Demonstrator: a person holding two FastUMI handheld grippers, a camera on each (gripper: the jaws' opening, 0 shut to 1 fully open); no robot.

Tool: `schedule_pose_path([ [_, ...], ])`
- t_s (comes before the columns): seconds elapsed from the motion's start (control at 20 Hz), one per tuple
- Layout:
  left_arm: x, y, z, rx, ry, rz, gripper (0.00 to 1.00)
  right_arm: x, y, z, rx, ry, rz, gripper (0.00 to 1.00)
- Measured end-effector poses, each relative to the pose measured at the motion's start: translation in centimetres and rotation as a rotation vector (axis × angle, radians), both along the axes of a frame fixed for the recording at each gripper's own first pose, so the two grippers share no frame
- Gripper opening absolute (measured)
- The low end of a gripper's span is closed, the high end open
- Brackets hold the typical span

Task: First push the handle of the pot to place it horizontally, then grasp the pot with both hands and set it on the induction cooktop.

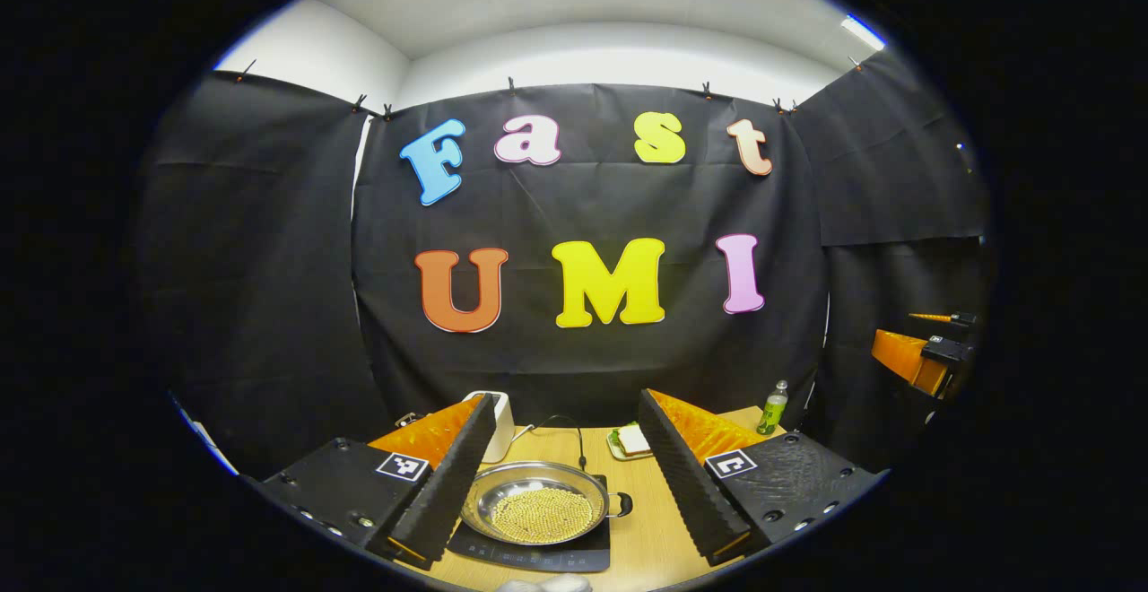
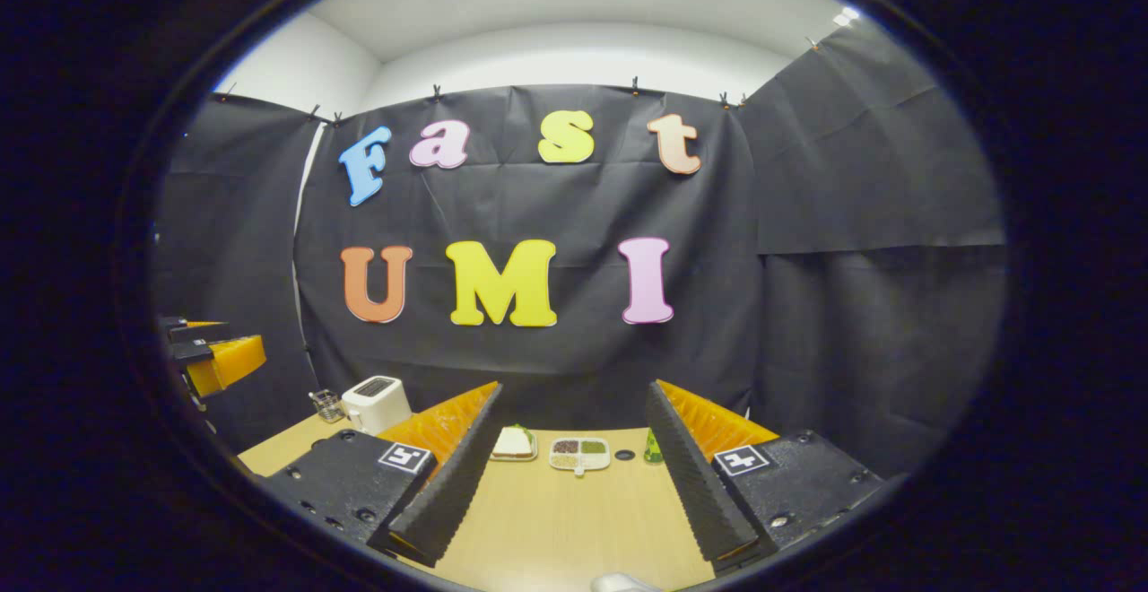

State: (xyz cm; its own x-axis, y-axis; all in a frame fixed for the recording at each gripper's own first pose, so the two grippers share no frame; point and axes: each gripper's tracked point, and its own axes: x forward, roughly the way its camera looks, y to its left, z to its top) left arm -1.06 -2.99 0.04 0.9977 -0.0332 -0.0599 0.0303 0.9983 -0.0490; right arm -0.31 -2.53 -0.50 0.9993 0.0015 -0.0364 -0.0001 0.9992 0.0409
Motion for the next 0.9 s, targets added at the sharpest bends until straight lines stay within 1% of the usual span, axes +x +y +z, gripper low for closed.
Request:
schedule_pose_path([
  [0.35,0.7,-0.3,0.5,-0.002,-0.003,-0.007,0.96,0.8,1.0,0.3,-0.008,-0.003,0.017,1.00],
  [0.9,1.7,1.0,0.7,0.018,-0.023,0.033,0.96,1.6,0.9,0.3,-0.005,0.018,0.018,1.00],
])
